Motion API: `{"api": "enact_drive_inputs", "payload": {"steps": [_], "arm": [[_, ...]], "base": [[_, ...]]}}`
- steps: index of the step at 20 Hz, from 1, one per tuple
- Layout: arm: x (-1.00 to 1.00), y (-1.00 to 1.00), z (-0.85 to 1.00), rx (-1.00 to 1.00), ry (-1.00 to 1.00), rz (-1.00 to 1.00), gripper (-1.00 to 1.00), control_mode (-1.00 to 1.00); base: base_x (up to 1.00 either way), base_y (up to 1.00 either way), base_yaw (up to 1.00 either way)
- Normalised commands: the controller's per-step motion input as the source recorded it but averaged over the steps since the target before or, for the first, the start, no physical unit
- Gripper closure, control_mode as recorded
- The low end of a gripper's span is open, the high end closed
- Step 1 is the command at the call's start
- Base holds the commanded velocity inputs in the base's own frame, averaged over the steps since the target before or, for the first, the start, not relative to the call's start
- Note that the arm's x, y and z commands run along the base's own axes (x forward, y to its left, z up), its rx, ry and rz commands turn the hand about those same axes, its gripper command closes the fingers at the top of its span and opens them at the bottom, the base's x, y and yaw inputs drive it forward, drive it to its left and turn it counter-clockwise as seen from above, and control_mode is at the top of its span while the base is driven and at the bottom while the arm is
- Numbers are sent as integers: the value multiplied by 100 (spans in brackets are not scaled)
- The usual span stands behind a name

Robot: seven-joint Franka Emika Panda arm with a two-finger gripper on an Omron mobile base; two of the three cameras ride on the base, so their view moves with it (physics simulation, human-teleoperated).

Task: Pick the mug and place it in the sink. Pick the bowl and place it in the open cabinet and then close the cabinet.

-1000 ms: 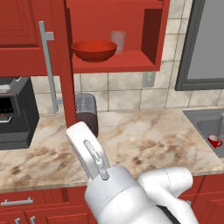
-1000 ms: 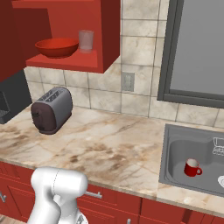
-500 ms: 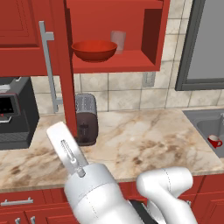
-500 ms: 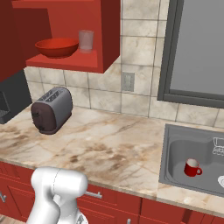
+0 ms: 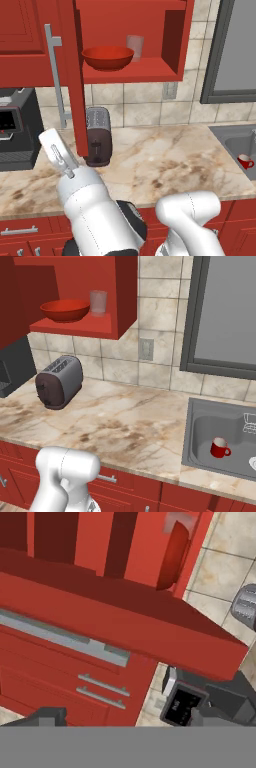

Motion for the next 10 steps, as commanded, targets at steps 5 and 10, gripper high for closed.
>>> {"api": "enact_drive_inputs", "payload": {"steps": [5,10], "arm": [[81,29,-26,0,-3,0,-100,-100],[67,35,-23,0,-3,0,-100,-100]], "base": [[0,0,0],[0,0,0]]}}
